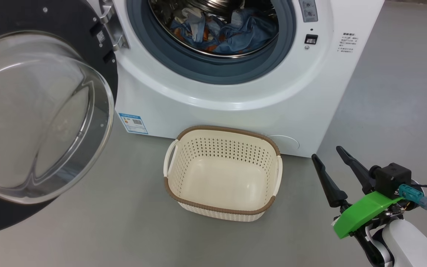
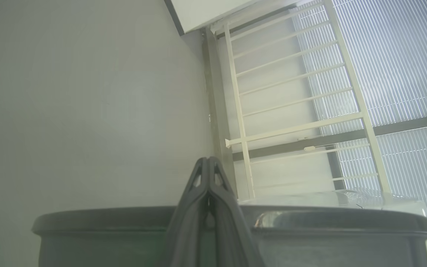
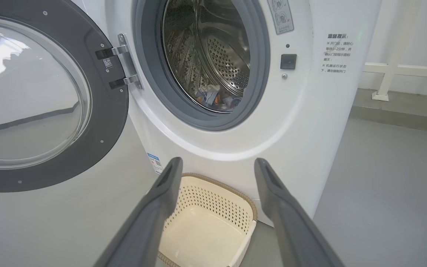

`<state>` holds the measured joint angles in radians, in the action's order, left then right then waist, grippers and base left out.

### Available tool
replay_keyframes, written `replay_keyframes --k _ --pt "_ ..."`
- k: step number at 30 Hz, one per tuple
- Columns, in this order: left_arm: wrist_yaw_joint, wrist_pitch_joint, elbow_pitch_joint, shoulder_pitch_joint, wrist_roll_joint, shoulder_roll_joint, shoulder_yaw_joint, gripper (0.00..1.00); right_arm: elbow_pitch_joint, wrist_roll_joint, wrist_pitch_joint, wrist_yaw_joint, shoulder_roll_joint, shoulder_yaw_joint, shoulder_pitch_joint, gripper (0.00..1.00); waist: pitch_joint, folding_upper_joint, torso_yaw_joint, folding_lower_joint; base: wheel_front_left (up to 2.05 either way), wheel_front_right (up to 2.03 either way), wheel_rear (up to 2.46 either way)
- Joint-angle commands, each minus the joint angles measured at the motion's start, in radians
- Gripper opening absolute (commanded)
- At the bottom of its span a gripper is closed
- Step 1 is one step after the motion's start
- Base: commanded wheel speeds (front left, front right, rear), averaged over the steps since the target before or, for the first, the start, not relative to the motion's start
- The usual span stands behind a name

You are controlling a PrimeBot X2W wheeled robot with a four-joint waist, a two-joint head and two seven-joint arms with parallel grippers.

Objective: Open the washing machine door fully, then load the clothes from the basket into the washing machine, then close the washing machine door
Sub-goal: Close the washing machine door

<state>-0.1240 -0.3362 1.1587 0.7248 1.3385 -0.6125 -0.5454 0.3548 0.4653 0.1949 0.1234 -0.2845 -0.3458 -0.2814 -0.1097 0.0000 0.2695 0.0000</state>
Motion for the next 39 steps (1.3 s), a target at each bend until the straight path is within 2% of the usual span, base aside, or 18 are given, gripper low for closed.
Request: replay_keyframes --k 1,20,33,39 --pt "-0.007 -0.040 -0.022 0.019 0.009 -0.033 0.007 0.00 -0.022 -0.008 0.004 0.007 0.000 -0.008 -0.013 1.00 0.005 0.0000 0.003 0.0000 0.00 0.00 0.00" --pt "-0.007 -0.502 -0.220 -0.120 0.080 0.015 0.106 0.00 0.029 0.027 0.044 0.007 0.028 -0.017 0.007 1.00 0.063 0.0000 0.049 0.0000 0.00 0.00 0.00" --pt "-0.005 -0.713 -0.548 -0.328 0.171 0.115 0.133 0.00 0.061 0.058 0.063 0.007 0.040 -0.029 0.014 1.00 0.108 0.0000 0.039 0.0000 0.00 0.00 0.00" --pt "0.045 -0.794 -0.718 -0.414 0.200 0.171 0.161 0.00 0.066 0.064 0.066 0.007 0.048 -0.028 0.021 1.00 0.120 0.0000 0.026 0.0000 0.00 0.00 0.00"
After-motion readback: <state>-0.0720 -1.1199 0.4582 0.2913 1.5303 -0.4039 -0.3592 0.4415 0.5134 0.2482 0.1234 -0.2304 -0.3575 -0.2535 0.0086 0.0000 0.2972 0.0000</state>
